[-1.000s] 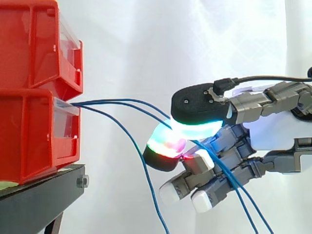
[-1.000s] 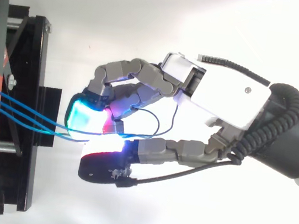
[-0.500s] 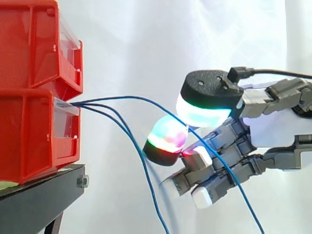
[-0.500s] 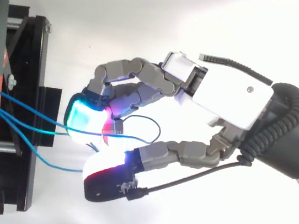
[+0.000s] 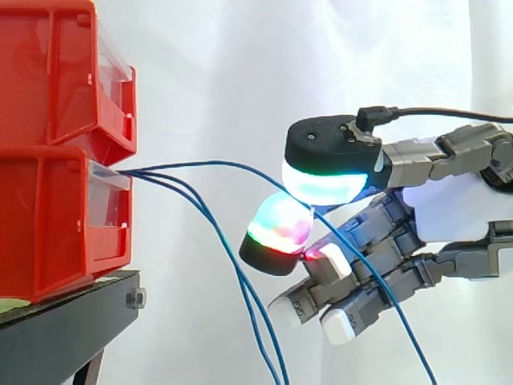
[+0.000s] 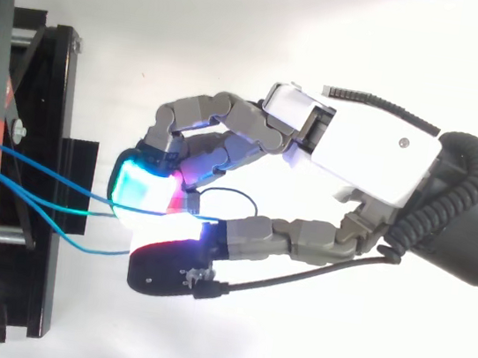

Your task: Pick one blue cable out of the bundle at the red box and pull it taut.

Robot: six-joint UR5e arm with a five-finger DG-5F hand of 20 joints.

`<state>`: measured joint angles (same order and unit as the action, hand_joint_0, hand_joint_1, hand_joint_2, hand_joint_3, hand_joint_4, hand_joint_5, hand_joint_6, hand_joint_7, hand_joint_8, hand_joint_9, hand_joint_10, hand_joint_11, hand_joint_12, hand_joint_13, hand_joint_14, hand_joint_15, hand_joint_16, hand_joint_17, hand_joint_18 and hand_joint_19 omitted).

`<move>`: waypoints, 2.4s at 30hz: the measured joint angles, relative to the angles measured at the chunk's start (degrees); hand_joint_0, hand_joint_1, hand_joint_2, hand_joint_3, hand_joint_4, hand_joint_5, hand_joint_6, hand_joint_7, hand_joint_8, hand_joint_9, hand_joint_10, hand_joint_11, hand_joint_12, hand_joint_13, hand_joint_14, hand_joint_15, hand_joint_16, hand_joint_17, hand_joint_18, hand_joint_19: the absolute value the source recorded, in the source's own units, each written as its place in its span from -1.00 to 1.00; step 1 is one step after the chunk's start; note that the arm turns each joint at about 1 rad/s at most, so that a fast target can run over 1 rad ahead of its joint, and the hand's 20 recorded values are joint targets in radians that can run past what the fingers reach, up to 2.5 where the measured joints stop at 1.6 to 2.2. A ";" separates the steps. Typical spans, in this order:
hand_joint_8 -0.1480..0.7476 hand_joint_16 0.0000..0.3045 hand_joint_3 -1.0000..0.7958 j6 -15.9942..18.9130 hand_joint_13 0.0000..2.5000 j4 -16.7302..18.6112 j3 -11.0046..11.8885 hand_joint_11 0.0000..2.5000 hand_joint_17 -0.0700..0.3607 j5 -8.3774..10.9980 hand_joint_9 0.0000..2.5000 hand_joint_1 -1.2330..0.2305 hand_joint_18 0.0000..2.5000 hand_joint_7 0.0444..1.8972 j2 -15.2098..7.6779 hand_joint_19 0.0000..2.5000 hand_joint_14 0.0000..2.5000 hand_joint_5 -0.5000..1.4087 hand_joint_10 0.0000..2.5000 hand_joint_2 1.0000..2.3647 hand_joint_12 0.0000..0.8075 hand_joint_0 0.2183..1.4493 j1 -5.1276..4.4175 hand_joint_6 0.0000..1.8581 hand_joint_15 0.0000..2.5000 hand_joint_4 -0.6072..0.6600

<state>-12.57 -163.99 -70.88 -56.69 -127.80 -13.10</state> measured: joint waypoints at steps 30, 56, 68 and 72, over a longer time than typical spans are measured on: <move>0.27 -0.58 0.16 -0.07 -0.37 -0.01 0.00 -0.07 0.00 0.00 -0.17 -0.33 -0.27 0.28 -0.02 -0.69 -0.99 -0.60 -0.99 -0.97 0.15 -0.42 0.00 -0.09 -0.76 0.14; 0.24 -0.57 0.19 3.22 -0.38 -12.93 -0.05 -0.22 0.01 1.76 -0.27 -0.35 -0.28 0.31 3.71 -0.69 -0.99 -0.59 -0.99 -0.97 0.15 -0.42 0.09 -0.10 -0.76 0.04; 0.23 -0.57 0.19 4.82 -0.39 -13.12 -6.07 -0.29 0.01 1.73 -0.29 -0.35 -0.28 0.33 6.78 -0.69 -0.99 -0.59 -0.99 -0.97 0.15 -0.42 0.59 -0.10 -0.76 0.03; 0.23 -0.57 0.19 4.88 -0.39 -10.20 -8.94 -0.30 0.01 1.66 -0.29 -0.35 -0.28 0.32 8.10 -0.69 -0.99 -0.59 -0.99 -0.97 0.15 -0.42 0.61 -0.10 -0.76 0.01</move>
<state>-7.69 -174.19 -79.82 -55.03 -119.70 -12.49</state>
